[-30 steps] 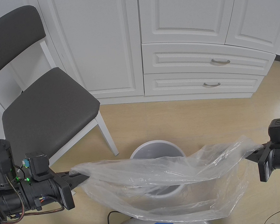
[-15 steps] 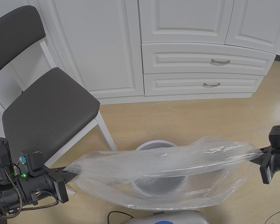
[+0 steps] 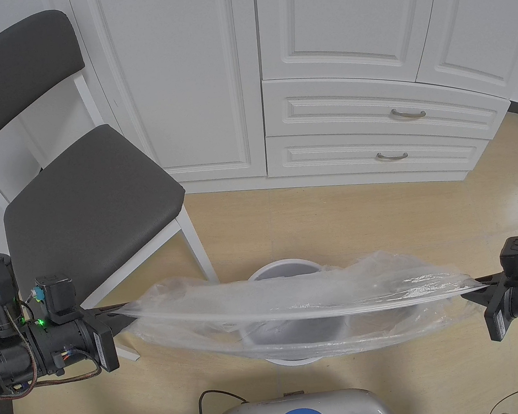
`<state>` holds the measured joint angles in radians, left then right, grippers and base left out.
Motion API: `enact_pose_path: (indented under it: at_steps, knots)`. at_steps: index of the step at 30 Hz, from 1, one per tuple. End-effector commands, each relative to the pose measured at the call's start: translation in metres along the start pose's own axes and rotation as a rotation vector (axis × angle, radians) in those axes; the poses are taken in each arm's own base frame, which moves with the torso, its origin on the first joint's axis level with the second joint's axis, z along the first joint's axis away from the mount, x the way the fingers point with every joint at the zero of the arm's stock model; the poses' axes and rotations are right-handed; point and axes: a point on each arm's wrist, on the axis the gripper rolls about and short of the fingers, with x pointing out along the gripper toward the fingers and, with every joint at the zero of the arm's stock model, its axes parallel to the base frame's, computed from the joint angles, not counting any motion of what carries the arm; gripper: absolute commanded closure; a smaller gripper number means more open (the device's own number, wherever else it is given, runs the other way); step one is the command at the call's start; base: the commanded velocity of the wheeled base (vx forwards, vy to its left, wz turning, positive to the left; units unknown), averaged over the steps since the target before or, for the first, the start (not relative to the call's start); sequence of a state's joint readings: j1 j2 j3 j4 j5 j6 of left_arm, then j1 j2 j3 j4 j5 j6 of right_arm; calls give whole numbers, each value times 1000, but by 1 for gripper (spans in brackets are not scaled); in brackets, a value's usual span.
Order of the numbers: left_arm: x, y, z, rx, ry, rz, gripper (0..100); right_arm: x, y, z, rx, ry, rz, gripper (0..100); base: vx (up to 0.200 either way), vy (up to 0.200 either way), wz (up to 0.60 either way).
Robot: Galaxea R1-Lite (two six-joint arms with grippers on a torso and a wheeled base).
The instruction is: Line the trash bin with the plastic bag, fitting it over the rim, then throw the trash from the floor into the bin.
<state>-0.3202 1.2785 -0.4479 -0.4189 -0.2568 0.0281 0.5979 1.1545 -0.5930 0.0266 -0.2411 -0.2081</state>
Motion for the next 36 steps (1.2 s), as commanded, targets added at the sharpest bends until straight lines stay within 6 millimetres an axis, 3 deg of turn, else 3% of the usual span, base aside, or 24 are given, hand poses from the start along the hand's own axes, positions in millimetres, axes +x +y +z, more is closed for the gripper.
enact_pose_path:
  at_steps: [1, 13, 20, 27, 36]
  knots:
    - [-1, 3, -1, 8, 0, 19, 100, -1, -1, -3, -10, 2, -7, 100, 0, 0, 0]
    - [1, 0, 2, 29, -48, -12, 100, 3, 1, -3, -45, -8, 8, 100, 0, 0, 0]
    - [6, -6, 1, 50, -92, -43, 100, 16, 4, 0, -29, -70, -1, 100, 0, 0, 0]
    - [6, -21, -1, 86, -176, -119, 100, 26, 10, 2, -17, -174, 83, 100, 0, 0, 0]
    - [8, -48, 3, 16, -215, -274, 100, 22, 15, 4, -19, -298, 209, 100, 0, 0, 0]
